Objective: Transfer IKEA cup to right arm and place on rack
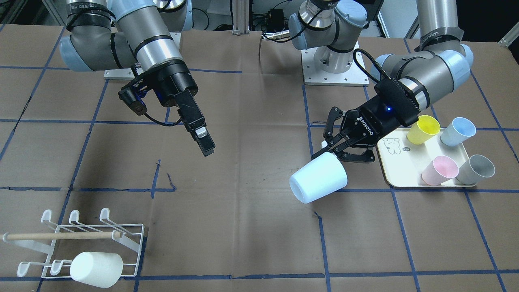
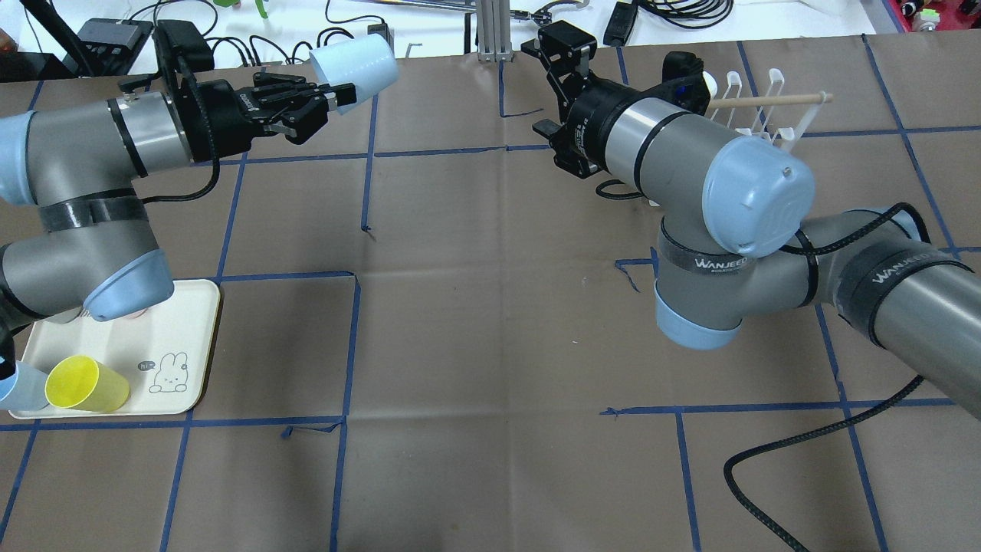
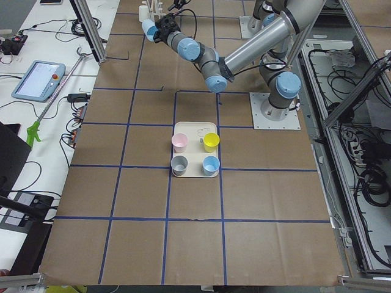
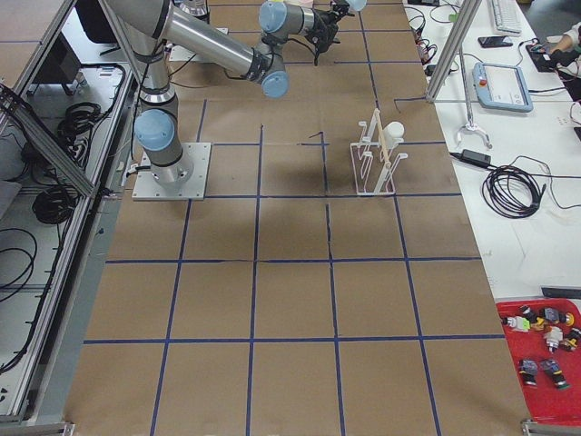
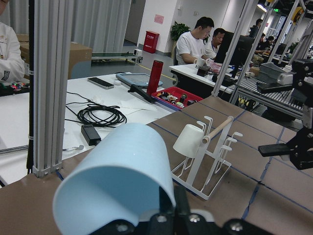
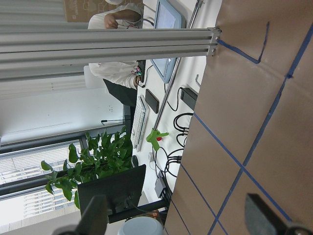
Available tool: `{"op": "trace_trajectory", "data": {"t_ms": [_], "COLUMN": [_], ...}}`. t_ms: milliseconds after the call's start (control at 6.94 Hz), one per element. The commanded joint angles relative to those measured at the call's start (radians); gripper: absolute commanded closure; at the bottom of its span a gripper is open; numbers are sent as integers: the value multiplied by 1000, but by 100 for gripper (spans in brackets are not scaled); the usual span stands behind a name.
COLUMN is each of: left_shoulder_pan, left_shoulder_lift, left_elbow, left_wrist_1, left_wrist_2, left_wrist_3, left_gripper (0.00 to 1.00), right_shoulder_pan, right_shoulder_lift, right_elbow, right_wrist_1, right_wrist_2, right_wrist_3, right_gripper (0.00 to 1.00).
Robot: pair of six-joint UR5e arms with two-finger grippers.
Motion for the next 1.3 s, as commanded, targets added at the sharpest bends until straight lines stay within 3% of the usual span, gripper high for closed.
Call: {"op": "trace_trajectory", "data": {"t_ms": [0, 288, 432, 1152], "left_shoulder_pan": [-30, -82, -102, -124], "left_shoulder_lift": [-29, -40, -40, -40], "left_elbow": [4, 3, 1, 0], "left_wrist_1": [70, 270, 288, 288], "left_wrist_2": [-1, 44, 92, 96], "left_wrist_3": [-52, -264, -284, -288], "left_gripper": [99, 99, 99, 98], "right_shoulder_pan": [0, 0, 0, 77], "right_shoulder_lift": [7, 7, 4, 18], "right_elbow": [-2, 0, 2, -15], "right_wrist_1": [-4, 2, 10, 12], "right_wrist_2": [-1, -13, -13, -19], "right_wrist_3": [2, 2, 3, 34], "right_gripper": [0, 0, 0, 1]}}
